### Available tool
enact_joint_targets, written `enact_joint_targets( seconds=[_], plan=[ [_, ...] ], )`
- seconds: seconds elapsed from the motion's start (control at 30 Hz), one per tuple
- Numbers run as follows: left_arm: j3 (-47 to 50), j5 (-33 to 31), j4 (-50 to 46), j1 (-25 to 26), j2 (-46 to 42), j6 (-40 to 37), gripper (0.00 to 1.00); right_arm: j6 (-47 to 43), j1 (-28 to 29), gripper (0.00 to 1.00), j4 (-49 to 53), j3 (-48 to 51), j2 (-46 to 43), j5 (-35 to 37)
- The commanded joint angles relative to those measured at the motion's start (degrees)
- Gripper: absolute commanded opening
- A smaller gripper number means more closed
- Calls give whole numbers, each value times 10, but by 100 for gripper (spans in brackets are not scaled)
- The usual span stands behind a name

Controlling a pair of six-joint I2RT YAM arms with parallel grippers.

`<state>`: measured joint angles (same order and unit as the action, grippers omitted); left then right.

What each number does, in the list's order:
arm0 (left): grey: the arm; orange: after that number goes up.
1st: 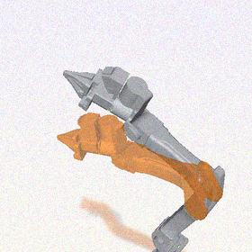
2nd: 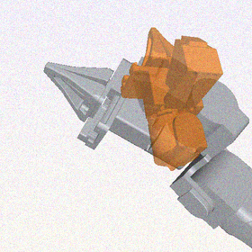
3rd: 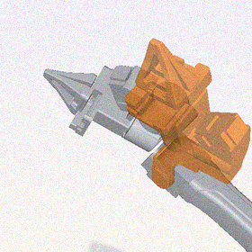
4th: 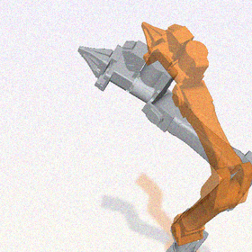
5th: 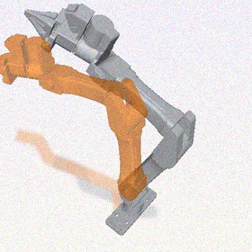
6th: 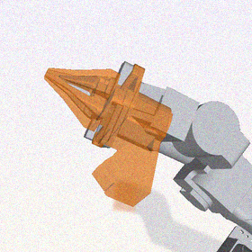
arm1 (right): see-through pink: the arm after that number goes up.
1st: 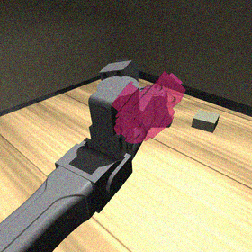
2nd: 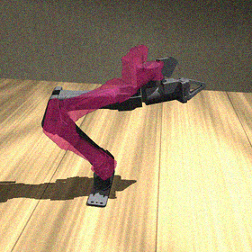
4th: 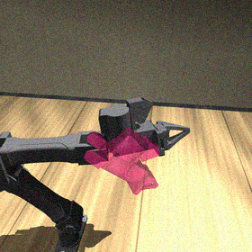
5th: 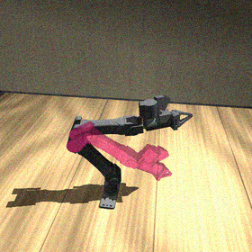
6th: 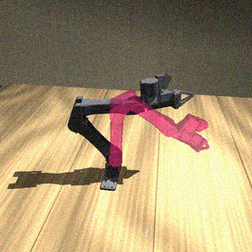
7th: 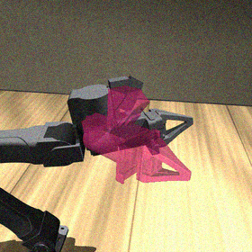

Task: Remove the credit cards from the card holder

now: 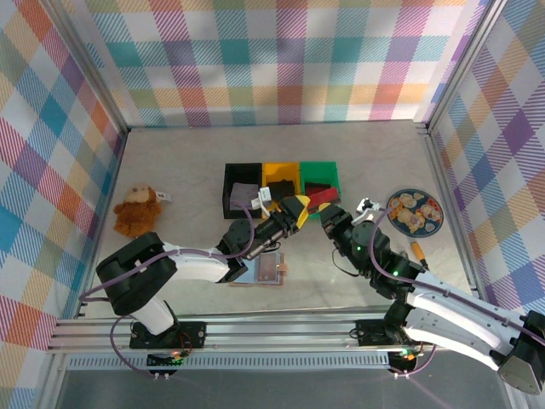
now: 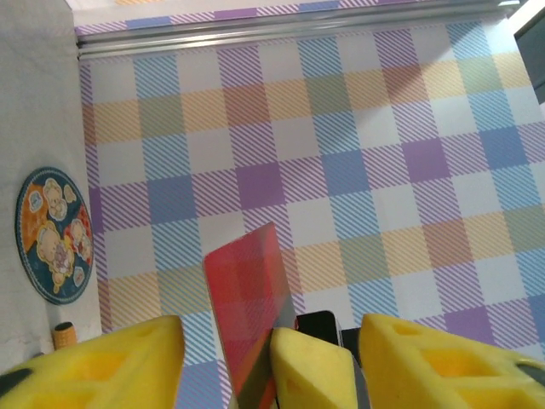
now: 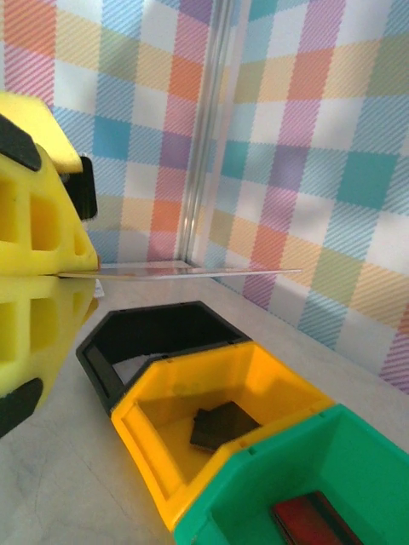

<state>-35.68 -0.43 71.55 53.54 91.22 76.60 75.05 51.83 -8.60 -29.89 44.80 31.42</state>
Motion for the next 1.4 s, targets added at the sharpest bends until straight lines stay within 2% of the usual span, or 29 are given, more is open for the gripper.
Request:
enact_joint_targets(
  seconds=[0.0, 0.13, 0.23, 0.33, 0.5, 0.73, 0.87, 1.2, 1.37],
  plan=[
    [-5, 29, -31, -25, -59, -18, 69, 3, 0, 0, 35, -20, -12, 48],
    [-12, 54, -209, -46, -164, -92, 78, 27, -23, 0, 41, -18, 9, 42],
    [-46, 35, -427, -48, -262, -180, 96, 48, -57, 0, 8, -10, 45, 6],
    [-78, 10, -573, -49, -327, -259, 100, 68, -84, 0, -1, -23, 85, -17],
    [-113, -18, -729, -49, -377, -339, 100, 108, -116, 0, -26, -44, 155, -42],
    [-117, -47, -823, -50, -417, -383, 100, 168, -155, 0, -41, -82, 261, -77],
    [-134, -77, -900, -50, -436, -417, 100, 173, -168, 0, -32, -103, 303, -79],
    [-125, -105, -954, -50, -486, -463, 100, 165, -198, 0, -83, -147, 410, -112],
    [-118, -104, -957, -50, -490, -473, 100, 176, -201, 0, -50, -178, 438, -94]
  ],
)
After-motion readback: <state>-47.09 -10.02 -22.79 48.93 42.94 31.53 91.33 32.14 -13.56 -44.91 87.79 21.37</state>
